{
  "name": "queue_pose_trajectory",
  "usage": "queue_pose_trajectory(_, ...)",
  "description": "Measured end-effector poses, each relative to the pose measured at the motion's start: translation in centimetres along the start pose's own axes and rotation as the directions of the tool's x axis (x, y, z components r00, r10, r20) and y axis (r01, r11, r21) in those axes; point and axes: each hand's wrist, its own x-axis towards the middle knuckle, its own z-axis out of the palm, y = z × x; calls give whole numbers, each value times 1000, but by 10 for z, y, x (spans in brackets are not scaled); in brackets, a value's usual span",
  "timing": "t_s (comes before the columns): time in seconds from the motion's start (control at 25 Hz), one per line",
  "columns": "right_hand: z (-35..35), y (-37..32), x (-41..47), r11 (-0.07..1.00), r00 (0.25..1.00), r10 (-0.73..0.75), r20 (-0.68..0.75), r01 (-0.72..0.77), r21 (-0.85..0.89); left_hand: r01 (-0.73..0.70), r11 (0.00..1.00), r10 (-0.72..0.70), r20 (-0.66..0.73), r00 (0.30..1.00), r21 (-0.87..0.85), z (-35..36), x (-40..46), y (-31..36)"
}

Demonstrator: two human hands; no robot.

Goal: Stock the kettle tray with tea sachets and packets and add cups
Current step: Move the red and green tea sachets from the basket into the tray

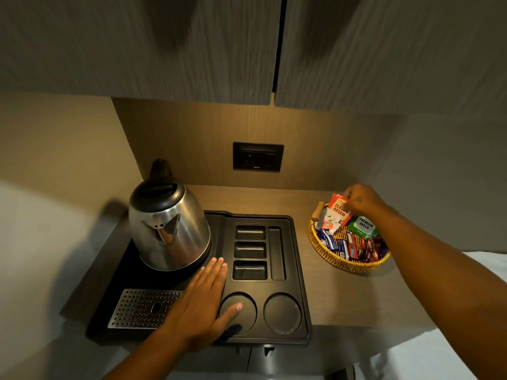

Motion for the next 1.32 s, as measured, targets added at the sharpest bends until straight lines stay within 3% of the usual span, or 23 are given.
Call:
queue_pose_trajectory(0.16,-26,-2,-12,999,1000,11,-1,-11,34,-3,1000,3,-12,1000,4,-1,-2,1)
queue_pose_trajectory(0.36,-66,-36,-34,989,988,-148,-36,149,12,-17,1000,16,-39,999,-19,-2,-3,2)
queue_pose_trajectory(0.52,-25,-119,-66,909,889,-417,188,403,106,-29,1000,28,-38,999,-10,-4,-3,2)
queue_pose_trajectory(0.6,11,-155,-69,878,838,-474,269,473,75,-20,1000,19,-32,999,-21,-5,-3,2)
queue_pose_trajectory(0.88,63,-201,-47,868,822,-414,391,486,-104,-6,1000,5,-37,999,-26,-8,-5,6)
queue_pose_trajectory(1.08,64,-205,-39,851,795,-404,452,508,-131,-9,999,7,-37,999,-33,-7,-3,5)
queue_pose_trajectory(1.2,69,-199,-41,858,813,-403,420,496,-136,-9,999,8,-32,999,-49,-5,-4,4)
queue_pose_trajectory(1.32,47,-148,-38,935,934,-341,104,348,-62,2,998,-3,-15,1000,-55,-5,-4,3)
